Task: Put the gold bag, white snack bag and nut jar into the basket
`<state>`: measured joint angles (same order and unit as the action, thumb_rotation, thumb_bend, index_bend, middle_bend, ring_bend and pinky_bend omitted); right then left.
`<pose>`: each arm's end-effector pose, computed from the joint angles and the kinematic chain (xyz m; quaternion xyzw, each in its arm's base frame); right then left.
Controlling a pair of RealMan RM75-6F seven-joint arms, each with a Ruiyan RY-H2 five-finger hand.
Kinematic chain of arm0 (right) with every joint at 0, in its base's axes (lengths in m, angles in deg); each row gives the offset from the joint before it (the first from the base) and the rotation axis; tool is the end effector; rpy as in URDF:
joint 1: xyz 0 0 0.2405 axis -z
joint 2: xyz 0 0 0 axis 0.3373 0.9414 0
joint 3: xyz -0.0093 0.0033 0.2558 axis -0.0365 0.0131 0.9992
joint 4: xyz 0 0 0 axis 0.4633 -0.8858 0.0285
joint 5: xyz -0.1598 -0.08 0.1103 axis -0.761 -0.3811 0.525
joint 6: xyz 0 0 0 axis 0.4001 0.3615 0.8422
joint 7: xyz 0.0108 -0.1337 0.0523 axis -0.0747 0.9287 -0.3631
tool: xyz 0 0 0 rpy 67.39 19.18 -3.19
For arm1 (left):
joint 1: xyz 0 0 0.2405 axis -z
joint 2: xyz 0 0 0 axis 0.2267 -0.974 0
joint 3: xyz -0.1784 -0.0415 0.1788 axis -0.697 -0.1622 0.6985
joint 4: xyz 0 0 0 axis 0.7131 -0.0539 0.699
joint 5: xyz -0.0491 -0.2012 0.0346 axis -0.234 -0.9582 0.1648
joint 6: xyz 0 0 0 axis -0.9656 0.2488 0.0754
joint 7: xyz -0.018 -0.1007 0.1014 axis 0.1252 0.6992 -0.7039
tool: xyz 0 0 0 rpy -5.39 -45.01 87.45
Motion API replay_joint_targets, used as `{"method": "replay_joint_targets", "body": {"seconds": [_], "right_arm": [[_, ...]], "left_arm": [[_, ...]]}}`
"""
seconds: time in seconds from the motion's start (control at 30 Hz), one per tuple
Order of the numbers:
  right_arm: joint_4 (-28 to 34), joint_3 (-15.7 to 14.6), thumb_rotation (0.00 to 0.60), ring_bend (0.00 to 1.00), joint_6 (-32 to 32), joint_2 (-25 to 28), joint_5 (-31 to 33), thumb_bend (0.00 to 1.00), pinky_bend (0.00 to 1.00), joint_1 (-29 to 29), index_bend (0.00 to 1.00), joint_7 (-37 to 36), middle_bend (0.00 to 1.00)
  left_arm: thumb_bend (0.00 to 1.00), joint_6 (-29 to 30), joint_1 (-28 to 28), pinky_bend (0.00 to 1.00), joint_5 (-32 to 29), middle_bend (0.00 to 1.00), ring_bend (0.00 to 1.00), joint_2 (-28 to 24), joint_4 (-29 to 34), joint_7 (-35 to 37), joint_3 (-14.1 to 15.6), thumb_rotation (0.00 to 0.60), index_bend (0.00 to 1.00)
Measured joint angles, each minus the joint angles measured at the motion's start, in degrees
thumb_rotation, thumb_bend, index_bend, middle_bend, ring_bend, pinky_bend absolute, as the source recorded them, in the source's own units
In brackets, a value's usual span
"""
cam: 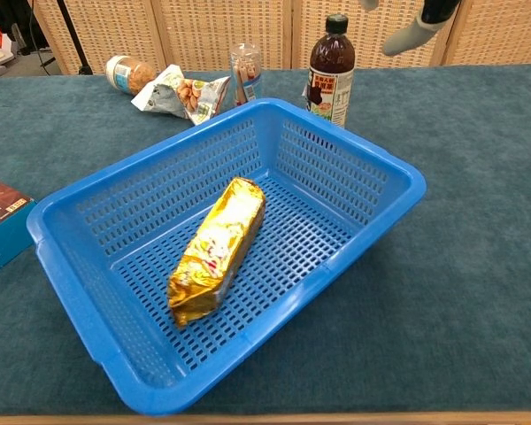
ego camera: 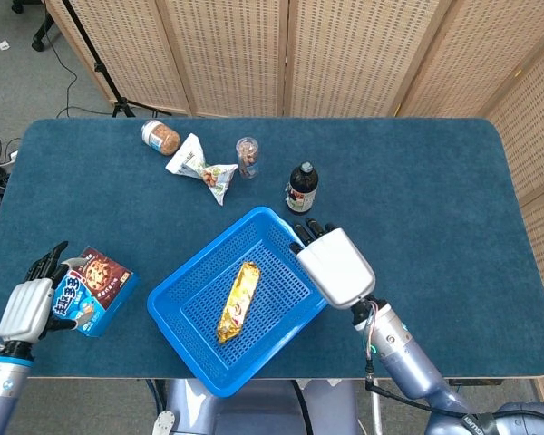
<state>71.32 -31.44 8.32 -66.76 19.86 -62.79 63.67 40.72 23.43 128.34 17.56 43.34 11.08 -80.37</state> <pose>-0.0242 -0.2724 0.1047 0.7702 -0.1449 0.4146 0.4625 -0.2596 0.1983 0.1246 -0.5738 -0.5040 -0.4127 0.4965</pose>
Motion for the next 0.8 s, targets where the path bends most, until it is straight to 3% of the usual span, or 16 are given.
{"method": "replay_joint_targets", "body": {"seconds": [0.23,0.4,0.5,0.8], "right_arm": [[0.2,-2.7,0.600,0.12,2.5,-0.3,-2.4,0.16,0.49,1.2,0.34,-1.1,0.12],[-0.5,-5.9,0.600,0.00,5.4,0.0,-5.8,0.16,0.33,5.2,0.17,-6.4,0.00],[-1.5,-8.5,0.600,0.00,7.9,0.3,-8.3,0.16,0.30,8.7,0.11,-11.8,0.00],[-9.8,-16.5,0.600,0.00,18.5,0.7,-21.7,0.16,0.28,21.8,0.09,-33.3,0.00]], "left_arm": [[0.10,-0.4,0.1,0.09,-0.1,0.00,0.05,0.2,-0.2,-0.5,0.2,0.600,0.25],[0.10,-0.6,0.3,0.09,-0.6,0.00,0.05,0.9,-0.6,-1.7,0.2,0.600,0.25],[0.10,-0.9,0.5,0.09,-1.3,0.00,0.05,1.6,-1.2,-2.9,0.2,0.600,0.25],[0.10,-1.0,0.9,0.09,-3.0,0.00,0.05,4.2,-3.0,-6.6,-0.1,0.600,0.25]]}}
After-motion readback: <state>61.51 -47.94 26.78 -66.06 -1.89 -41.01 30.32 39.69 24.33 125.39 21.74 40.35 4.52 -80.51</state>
